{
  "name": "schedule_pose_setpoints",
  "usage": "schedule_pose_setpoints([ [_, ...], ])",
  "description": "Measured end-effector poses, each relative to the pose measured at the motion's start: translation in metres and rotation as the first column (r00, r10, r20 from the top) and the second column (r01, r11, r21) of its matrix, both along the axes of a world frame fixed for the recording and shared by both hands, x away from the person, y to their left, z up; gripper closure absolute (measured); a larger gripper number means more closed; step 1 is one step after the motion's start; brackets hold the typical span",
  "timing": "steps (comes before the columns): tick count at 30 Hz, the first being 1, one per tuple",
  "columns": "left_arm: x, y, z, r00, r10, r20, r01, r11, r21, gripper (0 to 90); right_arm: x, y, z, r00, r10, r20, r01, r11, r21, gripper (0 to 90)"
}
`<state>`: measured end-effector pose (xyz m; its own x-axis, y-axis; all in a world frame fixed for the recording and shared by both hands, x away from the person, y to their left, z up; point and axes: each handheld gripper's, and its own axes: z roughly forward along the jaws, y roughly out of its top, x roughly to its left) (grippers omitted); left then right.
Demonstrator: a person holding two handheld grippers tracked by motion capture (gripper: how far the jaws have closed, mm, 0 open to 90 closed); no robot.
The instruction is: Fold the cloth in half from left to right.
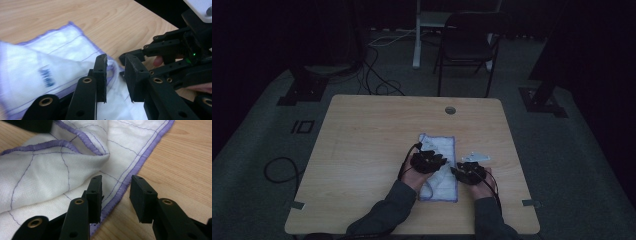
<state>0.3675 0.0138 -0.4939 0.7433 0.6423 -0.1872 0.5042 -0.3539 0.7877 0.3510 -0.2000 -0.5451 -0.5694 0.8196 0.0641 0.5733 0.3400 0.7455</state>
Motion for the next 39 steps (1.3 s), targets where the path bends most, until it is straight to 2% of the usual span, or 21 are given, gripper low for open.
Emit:
schedule_pose_setpoints([
  [3, -0.002, 0.008, 0.001, 0.9998, 0.016, 0.01, -0.016, 0.9997, 0.016, 72.7, 0.0, 0.0, 0.0, 1.0, -0.001, -0.002, 0.001, 1.0, 0.001, 62.4],
  [4, -0.004, 0.017, 0.001, 0.9993, 0.029, 0.025, -0.03, 0.9989, 0.035, 75.3, 0.0, 0.0, 0.0, 1.0, -0.002, -0.003, 0.002, 1.0, 0.002, 62.4],
  [6, -0.006, 0.026, -0.001, 0.9986, 0.042, 0.032, -0.044, 0.9979, 0.048, 80.3, 0.0, 0.0, 0.0, 1.0, -0.001, -0.002, 0.001, 1.0, 0.001, 62.4],
  [11, -0.008, 0.04, -0.011, 0.9979, 0.062, 0.017, -0.063, 0.9953, 0.074, 90.0, 0.0, 0.0, 0.0, 1.0, -0.001, -0.001, 0.001, 1.0, 0.002, 62.0],
  [13, -0.007, 0.041, -0.013, 0.998, 0.061, 0.015, -0.063, 0.9945, 0.084, 90.0, 0.0, 0.0, 0.0, 1.0, 0.0, -0.001, 0.0, 1.0, 0.001, 62.0],
  [14, -0.005, 0.043, -0.021, 0.9979, 0.064, 0.005, -0.064, 0.9921, 0.108, 90.0, 0.0, 0.0, 0.0, 1.0, -0.001, -0.001, 0.001, 1.0, 0.001, 62.0],
  [17, -0.002, 0.043, -0.032, 0.998, 0.062, -0.015, -0.059, 0.9892, 0.134, 90.0, 0.0, 0.0, 0.0, 1.0, -0.001, -0.001, 0.001, 1.0, 0.001, 61.8],
  [22, -0.004, 0.04, -0.039, 0.9985, 0.049, -0.025, -0.045, 0.9885, 0.144, 90.0, 0.0, 0.0, 0.0, 1.0, 0.0, -0.002, 0.0, 1.0, 0.003, 61.9],
  [31, -0.024, 0.027, -0.039, 0.9983, -0.046, -0.036, 0.05, 0.9884, 0.143, 89.5, 0.0, 0.0, 0.0, 1.0, 0.0, -0.001, 0.0, 1.0, 0.003, 61.8],
  [35, -0.036, 0.018, -0.039, 0.9952, -0.092, -0.032, 0.096, 0.9847, 0.146, 88.5, 0.0, 0.0, 0.0, 1.0, 0.0, -0.001, 0.0, 1.0, 0.004, 61.8],
  [39, -0.046, 0.01, -0.04, 0.9892, -0.145, -0.022, 0.147, 0.9795, 0.138, 87.4, 0.0, 0.0, 0.0, 1.0, 0.0, -0.002, 0.0, 1.0, 0.005, 61.8],
])
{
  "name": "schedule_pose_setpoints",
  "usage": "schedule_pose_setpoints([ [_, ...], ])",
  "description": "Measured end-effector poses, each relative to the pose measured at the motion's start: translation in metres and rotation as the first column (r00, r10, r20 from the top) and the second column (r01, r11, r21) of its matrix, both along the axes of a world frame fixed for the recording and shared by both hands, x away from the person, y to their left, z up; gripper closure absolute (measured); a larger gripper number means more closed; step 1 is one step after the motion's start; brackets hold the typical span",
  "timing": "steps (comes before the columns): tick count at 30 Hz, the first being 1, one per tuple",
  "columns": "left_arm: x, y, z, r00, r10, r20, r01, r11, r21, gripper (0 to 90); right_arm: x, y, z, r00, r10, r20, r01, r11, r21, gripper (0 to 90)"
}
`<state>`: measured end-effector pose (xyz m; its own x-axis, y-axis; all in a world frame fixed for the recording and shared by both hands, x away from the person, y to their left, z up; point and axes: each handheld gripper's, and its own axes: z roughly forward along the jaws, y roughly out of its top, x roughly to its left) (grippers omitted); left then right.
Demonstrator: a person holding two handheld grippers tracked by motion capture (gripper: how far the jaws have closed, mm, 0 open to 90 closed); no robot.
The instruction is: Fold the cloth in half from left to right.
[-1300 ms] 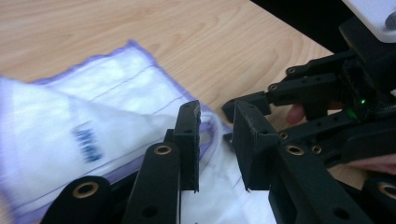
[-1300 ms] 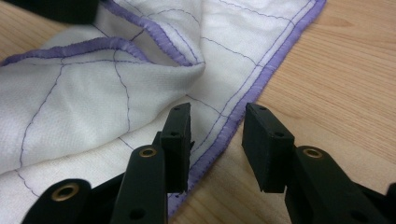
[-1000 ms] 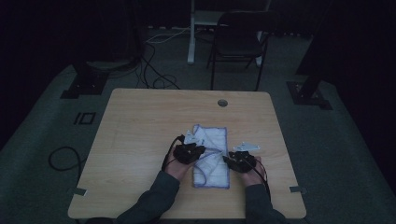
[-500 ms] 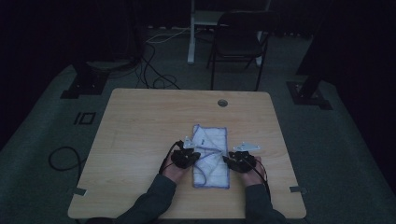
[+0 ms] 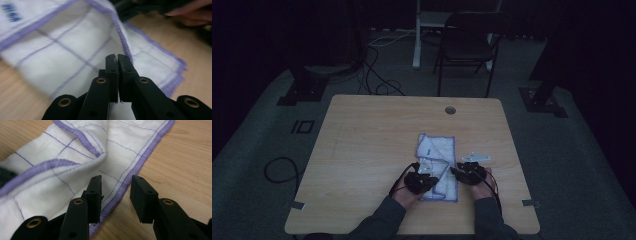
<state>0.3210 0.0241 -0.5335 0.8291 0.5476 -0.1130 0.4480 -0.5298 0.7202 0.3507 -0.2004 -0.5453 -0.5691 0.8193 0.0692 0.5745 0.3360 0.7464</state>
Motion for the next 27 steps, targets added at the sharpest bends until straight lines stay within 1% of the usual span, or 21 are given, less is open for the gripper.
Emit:
schedule_pose_setpoints([
  [1, 0.0, 0.0, 0.0, 1.0, 0.0, 0.0, 0.0, 1.0, 0.0, 87.3, 0.0, 0.0, 0.0, 1.0, 0.0, 0.0, 0.0, 1.0, -0.001, 61.8],
  [2, -0.004, -0.003, -0.002, 1.0, -0.007, -0.004, 0.007, 1.0, -0.005, 87.2, 0.0, 0.0, 0.0, 1.0, 0.0, 0.0, 0.0, 1.0, 0.0, 61.9],
  [4, -0.008, -0.004, -0.003, 0.9998, -0.02, -0.003, 0.02, 0.9998, 0.002, 86.7, 0.0, 0.0, 0.0, 1.0, -0.001, 0.0, 0.001, 1.0, 0.001, 61.9],
  [6, -0.013, -0.006, -0.004, 0.9994, -0.034, -0.01, 0.034, 0.9994, 0.004, 85.9, 0.0, 0.0, 0.0, 1.0, -0.002, -0.002, 0.002, 1.0, 0.004, 62.0],
  [10, -0.022, -0.005, -0.004, 0.9984, -0.057, -0.003, 0.057, 0.9983, 0.016, 84.0, 0.0, 0.0, 0.0, 1.0, -0.003, -0.002, 0.003, 1.0, 0.005, 62.3],
  [11, -0.024, -0.004, -0.004, 0.9984, -0.057, 0.0, 0.057, 0.9983, 0.016, 83.2, 0.0, 0.0, 0.0, 1.0, -0.003, -0.002, 0.003, 1.0, 0.005, 62.3],
  [12, -0.027, -0.003, -0.004, 0.9983, -0.058, 0.007, 0.058, 0.998, 0.025, 82.7, 0.0, 0.0, 0.0, 1.0, -0.003, -0.002, 0.003, 1.0, 0.005, 62.3],
  [16, -0.034, 0.005, -0.003, 0.9981, -0.045, 0.042, 0.043, 0.9979, 0.049, 76.1, 0.0, -0.001, 0.0, 1.0, -0.003, -0.003, 0.003, 1.0, 0.007, 62.7],
  [18, -0.035, 0.007, -0.003, 0.998, -0.038, 0.05, 0.035, 0.9971, 0.067, 73.5, 0.0, 0.0, 0.0, 1.0, -0.004, 0.0, 0.004, 1.0, 0.002, 62.8],
  [19, -0.035, 0.007, -0.003, 0.998, -0.038, 0.05, 0.035, 0.9971, 0.067, 73.0, 0.0, 0.0, 0.0, 1.0, -0.004, 0.0, 0.004, 1.0, 0.002, 62.8],
  [20, -0.036, 0.009, -0.004, 0.9975, -0.035, 0.061, 0.03, 0.9965, 0.078, 72.8, 0.0, 0.0, 0.0, 1.0, -0.004, 0.004, 0.004, 1.0, -0.003, 63.2],
  [21, -0.037, 0.009, -0.004, 0.9969, -0.039, 0.069, 0.033, 0.9957, 0.087, 73.0, 0.0, 0.0, 0.0, 1.0, -0.005, 0.004, 0.005, 1.0, -0.004, 63.4],
  [24, -0.039, 0.01, -0.002, 0.9949, -0.039, 0.093, 0.027, 0.9922, 0.122, 77.4, 0.0, 0.0, 0.0, 1.0, -0.005, 0.005, 0.005, 1.0, -0.005, 63.8],
  [25, -0.039, 0.01, -0.002, 0.9949, -0.039, 0.093, 0.027, 0.9922, 0.122, 79.0, 0.0, 0.0, 0.0, 1.0, -0.005, 0.005, 0.005, 1.0, -0.005, 63.8],
  [27, -0.039, 0.016, -0.001, 0.9957, -0.028, 0.088, 0.016, 0.9913, 0.13, 81.1, 0.0, 0.0, 0.0, 0.9999, -0.006, 0.009, 0.006, 0.9999, -0.013, 64.3],
])
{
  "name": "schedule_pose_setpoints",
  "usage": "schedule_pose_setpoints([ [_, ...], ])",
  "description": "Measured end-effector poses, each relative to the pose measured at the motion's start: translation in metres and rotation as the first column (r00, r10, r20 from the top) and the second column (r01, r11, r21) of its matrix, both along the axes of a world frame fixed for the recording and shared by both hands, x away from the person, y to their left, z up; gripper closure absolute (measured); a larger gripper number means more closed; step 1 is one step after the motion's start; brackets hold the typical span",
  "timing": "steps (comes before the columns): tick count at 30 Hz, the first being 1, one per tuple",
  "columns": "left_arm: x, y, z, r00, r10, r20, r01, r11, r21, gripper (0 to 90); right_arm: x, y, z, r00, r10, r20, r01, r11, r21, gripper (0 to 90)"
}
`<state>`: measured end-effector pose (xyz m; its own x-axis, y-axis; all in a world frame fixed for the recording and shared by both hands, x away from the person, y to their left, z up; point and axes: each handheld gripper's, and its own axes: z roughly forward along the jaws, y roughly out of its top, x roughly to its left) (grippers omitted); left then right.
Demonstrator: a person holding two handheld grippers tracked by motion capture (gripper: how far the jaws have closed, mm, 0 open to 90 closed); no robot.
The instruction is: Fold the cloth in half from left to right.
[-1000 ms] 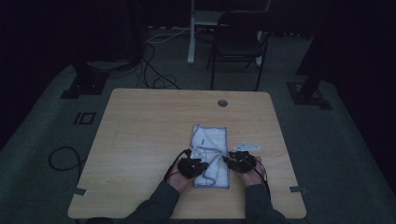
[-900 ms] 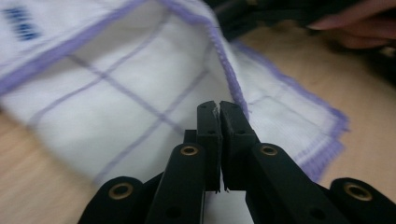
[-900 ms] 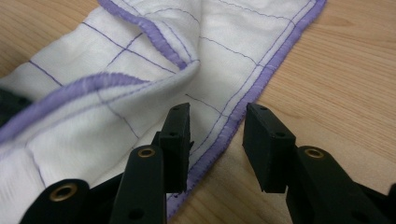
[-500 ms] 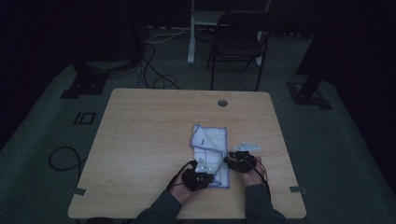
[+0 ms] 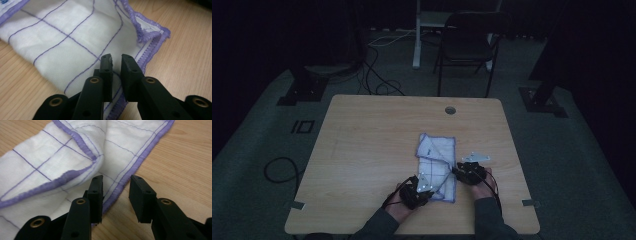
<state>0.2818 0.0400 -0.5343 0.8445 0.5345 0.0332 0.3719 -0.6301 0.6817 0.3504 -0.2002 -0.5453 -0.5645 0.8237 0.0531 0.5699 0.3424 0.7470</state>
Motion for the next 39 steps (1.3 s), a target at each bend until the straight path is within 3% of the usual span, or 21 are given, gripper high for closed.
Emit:
schedule_pose_setpoints([
  [9, 0.001, 0.017, 0.003, 0.999, 0.042, -0.014, -0.042, 0.9991, 0.0, 85.6, -0.001, 0.003, 0.001, 1.0, -0.001, 0.007, 0.001, 0.9997, -0.023, 65.2],
  [12, 0.004, 0.013, 0.005, 0.9984, 0.052, -0.022, -0.052, 0.9982, -0.031, 77.4, 0.0, 0.003, 0.0, 1.0, 0.0, 0.008, 0.001, 0.9998, -0.022, 65.5],
  [14, 0.007, 0.008, 0.006, 0.9982, 0.053, -0.029, -0.055, 0.9966, -0.062, 74.8, -0.001, 0.003, 0.0, 1.0, -0.002, 0.009, 0.002, 0.9998, -0.021, 65.4],
  [16, 0.007, -0.002, 0.008, 0.999, 0.024, -0.038, -0.027, 0.9962, -0.083, 74.8, -0.001, 0.003, 0.0, 1.0, -0.002, 0.008, 0.002, 0.9998, -0.02, 65.4],
  [22, 0.007, -0.035, 0.001, 0.9961, -0.07, -0.053, 0.065, 0.9937, -0.091, 74.6, 0.0, 0.001, 0.0, 1.0, -0.005, -0.003, 0.005, 1.0, 0.0, 65.4],
  [26, 0.01, -0.047, -0.004, 0.9953, -0.074, -0.063, 0.068, 0.9933, -0.094, 76.1, 0.0, 0.001, 0.0, 1.0, -0.004, -0.003, 0.004, 1.0, 0.001, 65.4],
  [31, 0.015, -0.051, -0.004, 0.9963, -0.056, -0.065, 0.049, 0.9946, -0.091, 84.9, 0.0, 0.001, 0.0, 1.0, -0.009, -0.005, 0.009, 0.9999, 0.005, 65.4],
  [35, 0.012, -0.049, 0.0, 0.9982, -0.043, -0.042, 0.038, 0.9937, -0.105, 83.0, 0.0, 0.0, 0.001, 0.9995, -0.023, -0.02, 0.023, 0.9996, 0.016, 66.0],
  [39, 0.01, -0.036, 0.006, 0.9998, -0.018, 0.006, 0.019, 0.9949, -0.099, 79.2, -0.003, -0.001, 0.007, 0.9983, -0.055, 0.018, 0.055, 0.9983, 0.019, 66.5],
])
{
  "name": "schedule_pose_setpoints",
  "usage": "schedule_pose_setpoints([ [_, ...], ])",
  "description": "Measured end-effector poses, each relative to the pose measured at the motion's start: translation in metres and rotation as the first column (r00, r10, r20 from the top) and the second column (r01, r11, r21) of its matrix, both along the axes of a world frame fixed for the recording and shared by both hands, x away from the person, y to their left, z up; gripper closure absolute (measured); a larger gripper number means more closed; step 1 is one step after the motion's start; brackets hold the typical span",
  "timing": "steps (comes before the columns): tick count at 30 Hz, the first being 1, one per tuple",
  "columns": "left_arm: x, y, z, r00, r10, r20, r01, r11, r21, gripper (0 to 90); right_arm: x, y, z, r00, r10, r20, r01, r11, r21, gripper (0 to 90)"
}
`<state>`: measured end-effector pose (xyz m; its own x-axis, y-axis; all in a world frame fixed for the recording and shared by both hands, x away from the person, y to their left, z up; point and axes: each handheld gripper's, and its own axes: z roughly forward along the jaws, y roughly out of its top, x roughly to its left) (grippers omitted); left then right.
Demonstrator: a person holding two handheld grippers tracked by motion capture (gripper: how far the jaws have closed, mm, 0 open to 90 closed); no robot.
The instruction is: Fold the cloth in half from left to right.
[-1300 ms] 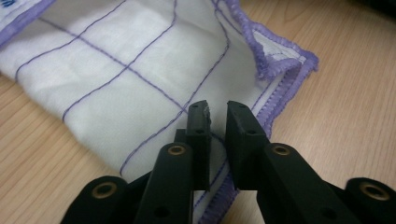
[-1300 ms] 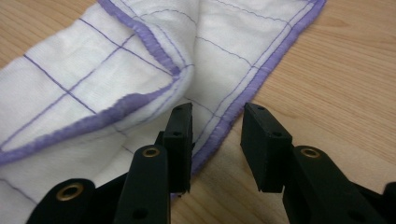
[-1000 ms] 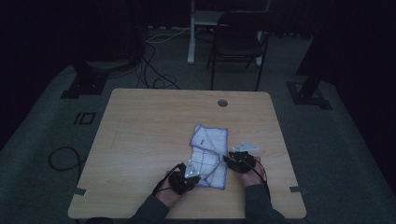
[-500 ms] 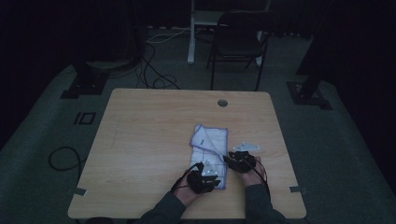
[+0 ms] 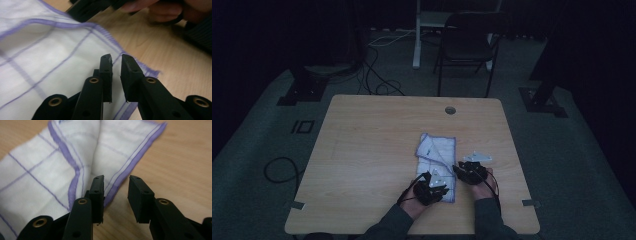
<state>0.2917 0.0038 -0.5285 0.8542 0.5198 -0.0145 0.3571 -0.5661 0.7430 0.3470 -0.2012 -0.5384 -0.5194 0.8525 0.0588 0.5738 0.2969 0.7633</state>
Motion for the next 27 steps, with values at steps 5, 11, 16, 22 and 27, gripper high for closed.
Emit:
schedule_pose_setpoints([
  [5, 0.004, 0.026, 0.003, 0.9981, 0.055, 0.03, -0.055, 0.9985, 0.007, 73.4, -0.004, 0.002, 0.014, 0.9976, 0.029, 0.062, -0.03, 0.9993, 0.023, 66.0],
  [11, 0.013, 0.053, 0.0, 0.991, 0.132, 0.018, -0.132, 0.9912, -0.004, 69.6, -0.004, 0.018, 0.024, 0.9898, 0.098, 0.103, -0.1, 0.9948, 0.018, 65.4],
  [16, 0.017, 0.067, -0.004, 0.9859, 0.167, 0.012, -0.167, 0.9859, 0.005, 69.6, 0.001, 0.04, 0.026, 0.9807, 0.158, 0.115, -0.161, 0.9868, 0.018, 66.1],
  [22, 0.017, 0.072, -0.008, 0.9858, 0.168, 0.0, -0.168, 0.9858, 0.007, 70.0, 0.009, 0.067, 0.025, 0.9693, 0.212, 0.125, -0.212, 0.9772, -0.008, 68.9],
  [27, 0.016, 0.074, -0.013, 0.9847, 0.174, -0.015, -0.174, 0.9848, -0.003, 70.2, 0.017, 0.085, 0.024, 0.9601, 0.247, 0.132, -0.244, 0.9691, -0.037, 66.0],
])
